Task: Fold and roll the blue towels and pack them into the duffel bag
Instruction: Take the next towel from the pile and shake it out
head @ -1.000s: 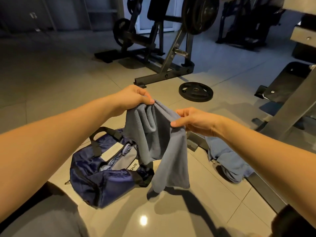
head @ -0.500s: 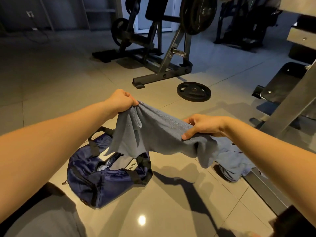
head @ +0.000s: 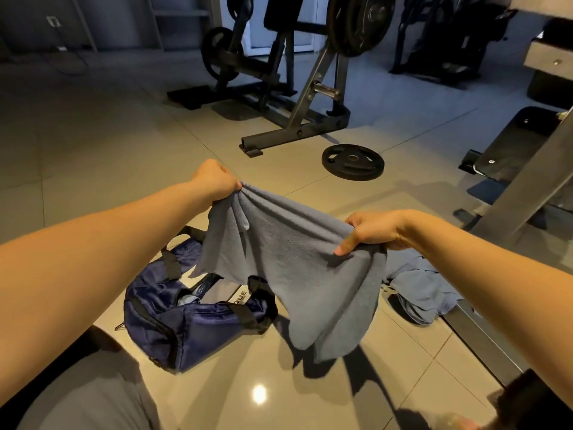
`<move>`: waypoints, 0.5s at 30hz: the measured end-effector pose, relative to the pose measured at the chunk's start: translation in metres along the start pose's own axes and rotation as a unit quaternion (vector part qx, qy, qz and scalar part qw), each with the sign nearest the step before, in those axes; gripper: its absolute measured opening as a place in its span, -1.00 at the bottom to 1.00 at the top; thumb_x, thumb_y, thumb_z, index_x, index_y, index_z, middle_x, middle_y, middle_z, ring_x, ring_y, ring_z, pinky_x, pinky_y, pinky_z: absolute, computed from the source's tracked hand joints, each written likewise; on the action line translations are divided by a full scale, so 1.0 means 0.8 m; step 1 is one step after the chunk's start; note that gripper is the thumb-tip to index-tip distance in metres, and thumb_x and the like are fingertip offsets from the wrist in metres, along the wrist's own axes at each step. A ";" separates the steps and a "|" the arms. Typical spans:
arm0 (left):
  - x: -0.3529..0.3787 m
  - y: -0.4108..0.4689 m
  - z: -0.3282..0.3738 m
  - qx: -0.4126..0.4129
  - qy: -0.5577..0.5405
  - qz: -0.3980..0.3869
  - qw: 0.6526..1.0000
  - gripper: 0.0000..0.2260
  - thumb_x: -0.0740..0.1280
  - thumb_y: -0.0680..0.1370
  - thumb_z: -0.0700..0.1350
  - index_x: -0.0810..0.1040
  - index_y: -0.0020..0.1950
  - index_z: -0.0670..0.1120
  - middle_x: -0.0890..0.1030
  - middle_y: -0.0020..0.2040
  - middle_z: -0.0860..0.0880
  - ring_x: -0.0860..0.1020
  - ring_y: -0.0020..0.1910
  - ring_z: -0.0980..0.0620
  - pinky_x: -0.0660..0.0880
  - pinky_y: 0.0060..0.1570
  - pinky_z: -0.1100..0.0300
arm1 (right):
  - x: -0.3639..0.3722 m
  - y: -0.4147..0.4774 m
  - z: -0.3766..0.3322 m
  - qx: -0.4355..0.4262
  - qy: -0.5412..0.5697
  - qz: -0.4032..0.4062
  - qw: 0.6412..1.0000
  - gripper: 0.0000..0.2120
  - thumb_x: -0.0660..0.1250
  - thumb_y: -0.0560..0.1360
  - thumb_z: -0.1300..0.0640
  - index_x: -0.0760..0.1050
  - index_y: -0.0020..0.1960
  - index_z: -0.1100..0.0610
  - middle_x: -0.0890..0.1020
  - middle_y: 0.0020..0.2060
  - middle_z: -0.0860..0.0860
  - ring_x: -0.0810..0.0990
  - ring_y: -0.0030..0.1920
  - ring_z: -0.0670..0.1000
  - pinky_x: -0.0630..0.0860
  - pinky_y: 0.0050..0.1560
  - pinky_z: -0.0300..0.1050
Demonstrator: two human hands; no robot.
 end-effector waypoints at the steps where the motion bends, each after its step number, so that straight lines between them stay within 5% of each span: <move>1: -0.001 0.002 -0.003 -0.003 0.025 0.015 1.000 -0.85 0.38 0.61 -0.13 0.59 -0.09 -0.19 0.60 -0.07 -0.20 0.57 -0.08 -0.12 0.60 -0.10 0.00 | 0.002 0.000 -0.003 0.005 -0.017 -0.007 1.000 -0.63 0.50 0.49 0.17 0.57 0.26 0.24 0.71 0.06 0.19 0.70 0.07 0.22 0.63 0.13 0.19; 3: -0.002 0.006 -0.008 -0.006 0.071 0.039 0.997 -0.84 0.35 0.61 -0.11 0.60 -0.07 -0.19 0.61 -0.09 -0.22 0.61 -0.02 -0.21 0.63 0.05 -0.10 | 0.003 0.001 -0.010 0.006 -0.040 -0.010 0.999 -0.61 0.50 0.49 0.12 0.57 0.26 0.24 0.69 0.09 0.23 0.67 0.10 0.28 0.60 0.16 0.24; 7: 0.017 -0.010 0.017 0.075 0.166 -0.040 0.982 -0.85 0.44 0.55 -0.08 0.65 -0.06 -0.17 0.63 -0.15 -0.14 0.61 -0.07 -0.13 0.58 -0.04 0.01 | -0.011 0.000 -0.042 -0.063 -0.150 0.102 0.981 -0.75 0.44 0.53 0.11 0.60 0.16 0.19 0.67 0.05 0.18 0.65 0.07 0.22 0.61 0.08 0.15; 12: 0.062 -0.077 0.078 0.190 0.042 -0.236 0.952 -0.83 0.51 0.52 -0.07 0.66 0.10 0.00 0.68 -0.16 0.00 0.61 -0.22 0.11 0.51 -0.24 0.26 | -0.002 -0.007 -0.090 -0.170 -0.310 0.211 0.911 -0.81 0.45 0.47 0.13 0.57 -0.02 0.24 0.63 -0.13 0.19 0.59 -0.11 0.19 0.54 -0.09 0.13; 15: 0.092 -0.089 0.084 0.200 0.018 -0.306 0.931 -0.84 0.49 0.52 -0.12 0.67 0.09 -0.02 0.72 -0.11 -0.03 0.65 -0.19 0.07 0.60 -0.10 0.13 | 0.004 -0.009 -0.100 -0.206 -0.301 0.217 0.906 -0.83 0.44 0.47 0.15 0.55 -0.04 0.25 0.62 -0.17 0.19 0.57 -0.16 0.21 0.52 -0.14 0.15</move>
Point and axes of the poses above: each hand's wrist, its own y-axis towards the middle knuckle, its own x-axis out of the palm, z = x × y, the point moved 5 cm from there along y, towards the middle knuckle
